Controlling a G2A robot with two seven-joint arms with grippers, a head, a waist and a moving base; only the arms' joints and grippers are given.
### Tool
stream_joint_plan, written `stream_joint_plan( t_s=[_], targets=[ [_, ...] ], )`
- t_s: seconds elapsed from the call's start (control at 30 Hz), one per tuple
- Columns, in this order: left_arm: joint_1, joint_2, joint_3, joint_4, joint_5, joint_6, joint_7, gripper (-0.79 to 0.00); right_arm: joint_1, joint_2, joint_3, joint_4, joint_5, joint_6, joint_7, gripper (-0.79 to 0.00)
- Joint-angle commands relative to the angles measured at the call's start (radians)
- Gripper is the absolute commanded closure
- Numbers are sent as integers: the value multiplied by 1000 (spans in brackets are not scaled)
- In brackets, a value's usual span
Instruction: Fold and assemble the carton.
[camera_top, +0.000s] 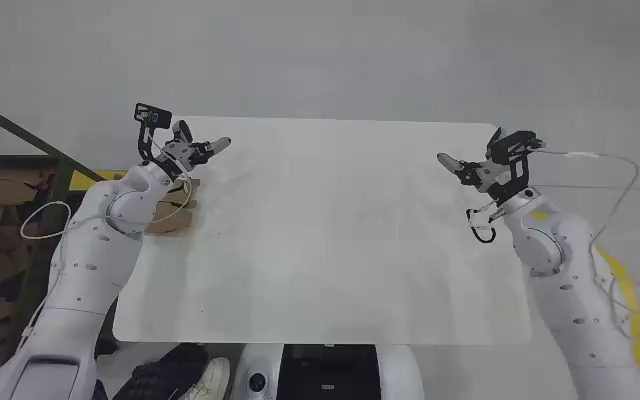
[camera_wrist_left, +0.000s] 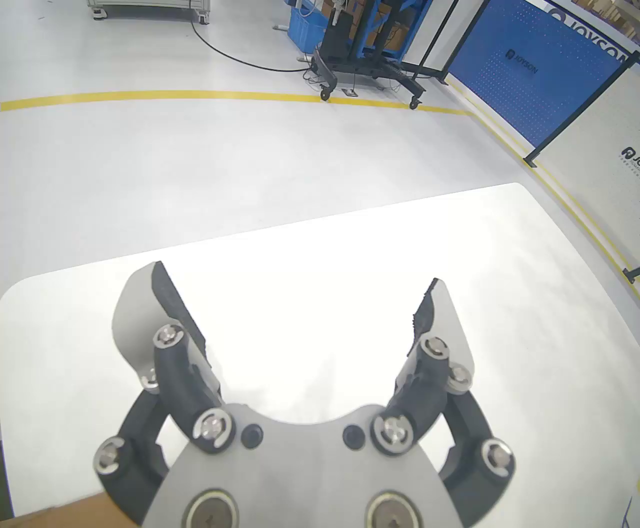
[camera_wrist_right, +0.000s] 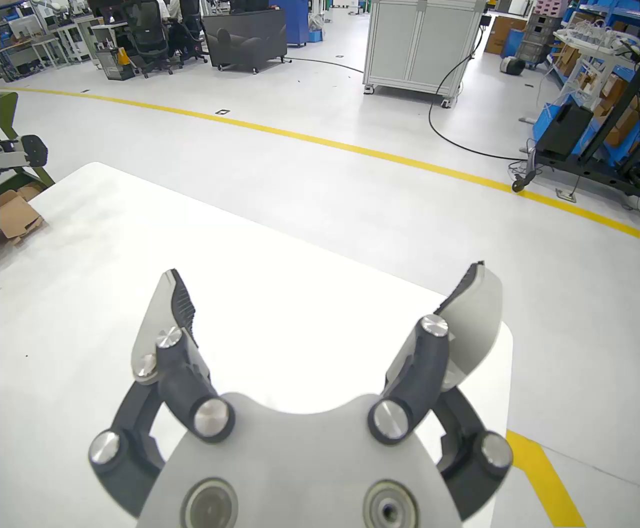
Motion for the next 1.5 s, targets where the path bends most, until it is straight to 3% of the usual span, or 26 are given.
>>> stream_joint_plan(
  t_s=[0.0,0.63,0.87,1.17,1.47],
  targets=[
    [0,0,0,0,0,0,0,-785,0,0,0,0,0,0,0,-784],
    [17,1,-19,-11,-38,-16,-11,-785,0,0,0,0,0,0,0,-785],
    [69,29,-168,-28,-232,-116,-193,-785,0,0,0,0,0,0,0,-785],
    [135,74,-342,3,-529,-249,-550,-785,0,0,0,0,0,0,0,-785],
    [151,107,-443,100,-687,-253,-750,-785,0,0,0,0,0,0,0,-785]
  ],
)
